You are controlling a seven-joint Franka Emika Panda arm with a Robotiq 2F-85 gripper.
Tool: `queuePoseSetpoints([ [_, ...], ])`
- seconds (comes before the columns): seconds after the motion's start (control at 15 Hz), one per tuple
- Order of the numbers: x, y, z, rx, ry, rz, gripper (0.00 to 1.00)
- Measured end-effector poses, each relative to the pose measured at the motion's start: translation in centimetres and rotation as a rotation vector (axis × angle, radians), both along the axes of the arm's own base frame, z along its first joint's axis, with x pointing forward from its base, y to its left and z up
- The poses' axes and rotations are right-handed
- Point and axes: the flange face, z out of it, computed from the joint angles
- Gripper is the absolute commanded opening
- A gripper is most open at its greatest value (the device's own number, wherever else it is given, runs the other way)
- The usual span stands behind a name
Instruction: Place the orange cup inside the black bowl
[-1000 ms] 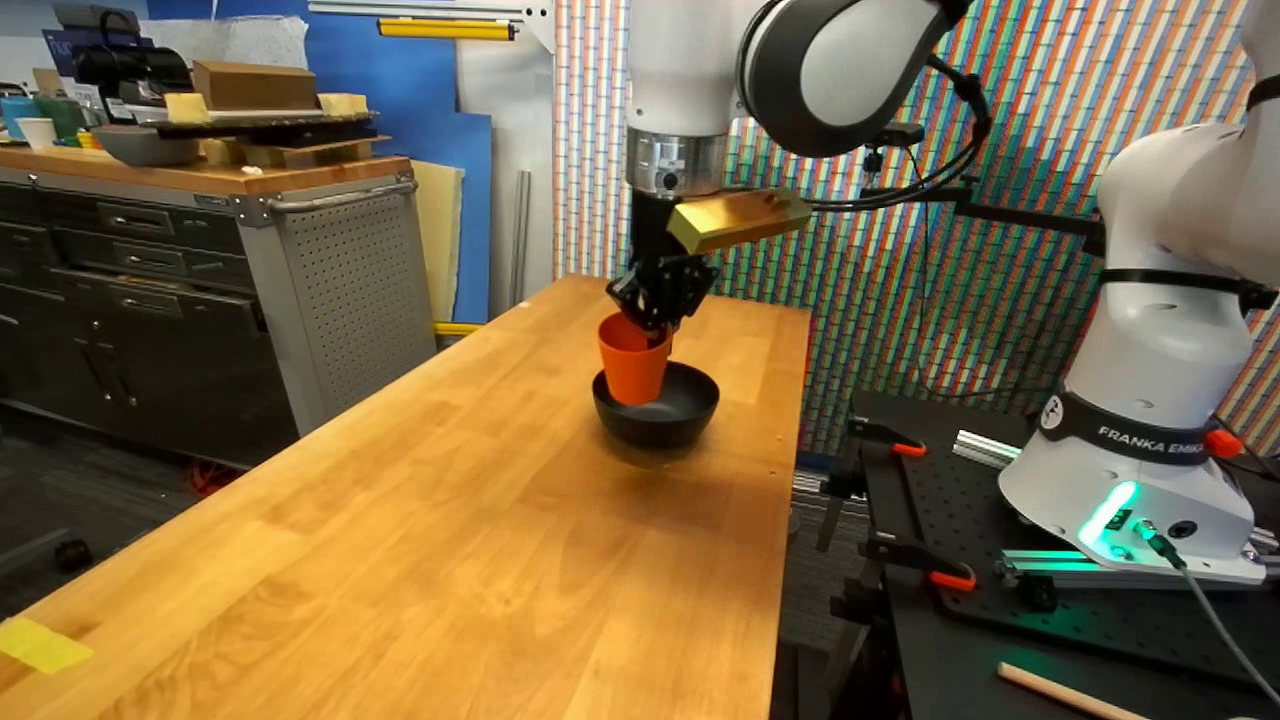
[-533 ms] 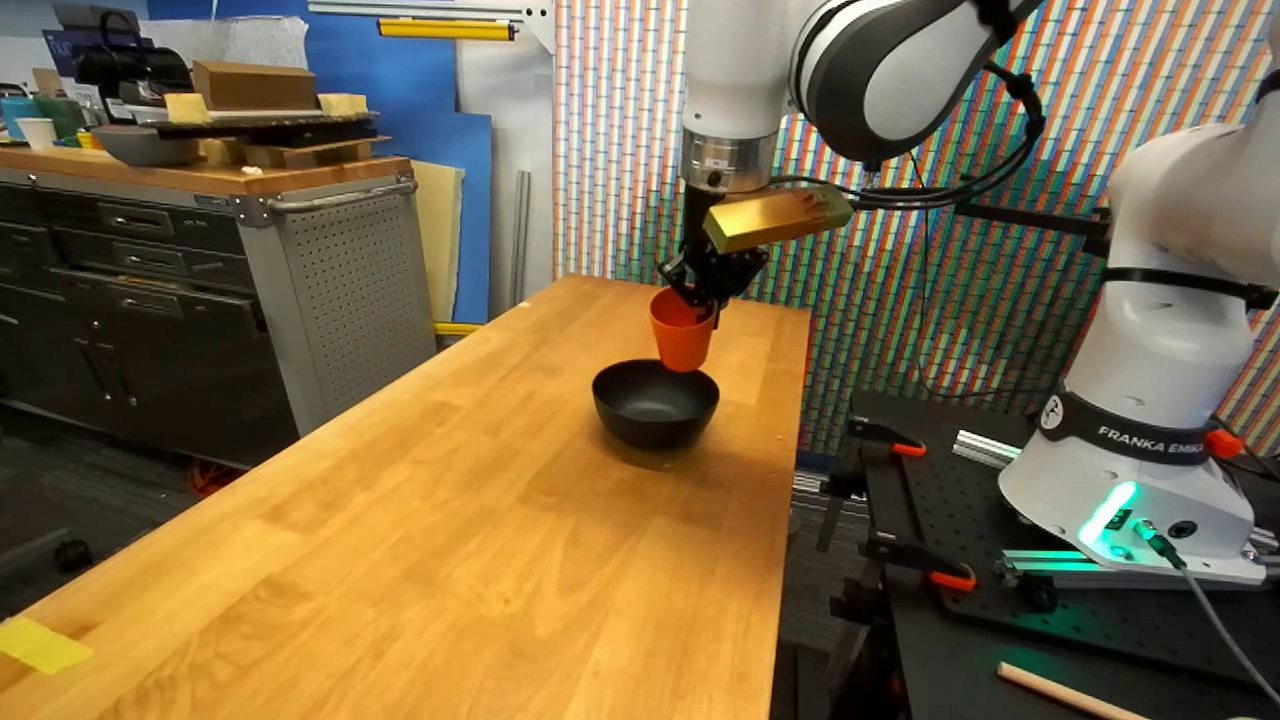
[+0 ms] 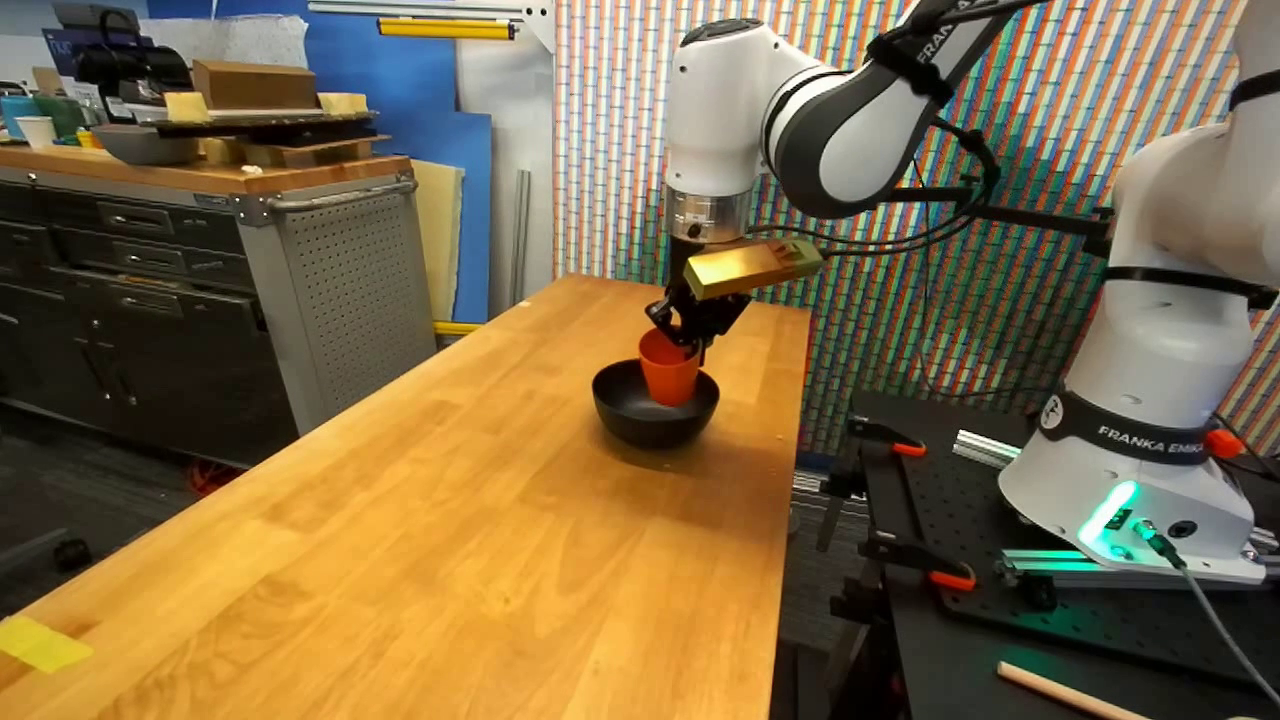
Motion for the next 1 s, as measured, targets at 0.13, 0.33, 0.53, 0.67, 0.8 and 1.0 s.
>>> queuePoseSetpoints([
  [0.13, 0.7, -0.2, -1.0, 0.021, -0.014, 0.004, 0.03],
  [0.33, 1.7, -0.7, -2.4, 0.070, -0.034, 0.004, 0.36],
  [0.53, 2.4, -1.1, -3.2, 0.109, -0.038, 0.002, 0.59],
  [0.67, 2.7, -1.1, -3.2, 0.127, -0.040, 0.006, 0.74],
  [0.8, 2.9, -1.0, -2.8, 0.139, -0.051, 0.017, 0.90],
  [1.0, 3.1, 0.4, -1.1, 0.141, -0.086, 0.069, 1.00],
])
